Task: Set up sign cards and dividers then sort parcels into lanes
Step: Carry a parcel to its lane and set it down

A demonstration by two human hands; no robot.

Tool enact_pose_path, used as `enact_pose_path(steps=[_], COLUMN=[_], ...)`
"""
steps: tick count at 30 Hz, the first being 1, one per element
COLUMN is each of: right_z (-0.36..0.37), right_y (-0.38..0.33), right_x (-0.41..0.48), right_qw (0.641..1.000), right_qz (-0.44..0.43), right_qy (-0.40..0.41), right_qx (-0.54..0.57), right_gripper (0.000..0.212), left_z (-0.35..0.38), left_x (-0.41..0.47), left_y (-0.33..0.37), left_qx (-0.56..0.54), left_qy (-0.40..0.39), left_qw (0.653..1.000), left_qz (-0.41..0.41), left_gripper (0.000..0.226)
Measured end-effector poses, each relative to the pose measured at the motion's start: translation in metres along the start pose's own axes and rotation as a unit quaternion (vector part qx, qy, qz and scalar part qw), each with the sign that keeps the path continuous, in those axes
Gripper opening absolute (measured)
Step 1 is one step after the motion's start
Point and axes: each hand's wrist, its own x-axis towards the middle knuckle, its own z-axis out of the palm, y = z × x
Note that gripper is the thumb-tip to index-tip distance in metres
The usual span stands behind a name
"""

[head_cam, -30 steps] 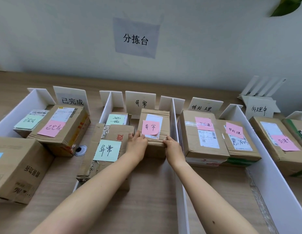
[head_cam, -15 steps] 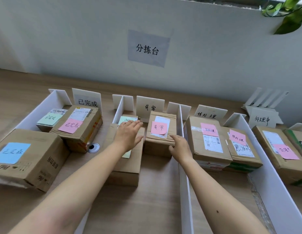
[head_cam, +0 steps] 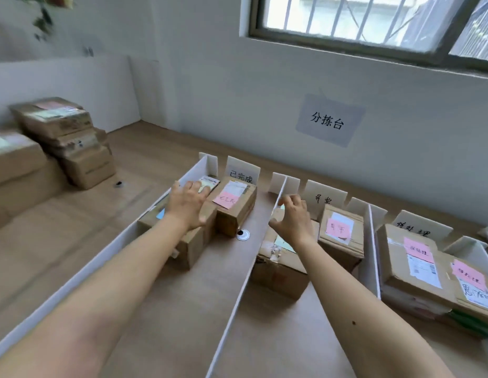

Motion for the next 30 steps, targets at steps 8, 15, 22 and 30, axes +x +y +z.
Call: enact_pose_path(steps=[8, 15, 22, 30], right_z=[0.028, 0.069, 0.097, 0.117], right_y=[-0.197, -0.365, -0.491, -0.579], right_x=[-0.025, -0.079, -0.133, -0.157], right_qw=[0.992, 0.969, 0.95, 0.937], right_qz=[-0.122, -0.239, -0.3, -0.33], right_qy=[-0.022, -0.055, -0.073, -0.094], right_qx=[0.02, 0.019, 0.039, 0.067], right_gripper=[0.057, 0.066, 0.066, 0.066], left_z=[0.004, 0.01, 0.011, 0.01], left_x=[-0.128, -0.264, -0.383, -0.444], left_y=[-0.188, -0.337, -0.437, -0.512], left_qx=[0.028, 0.052, 0.062, 0.059], left_qy=[-0.006, -0.036, -0.039, -0.036], left_qw=[0.986, 0.964, 0.941, 0.916], left_qz=[-0.163, -0.26, -0.33, -0.395], left_gripper=[0.082, 0.084, 0.086, 0.088])
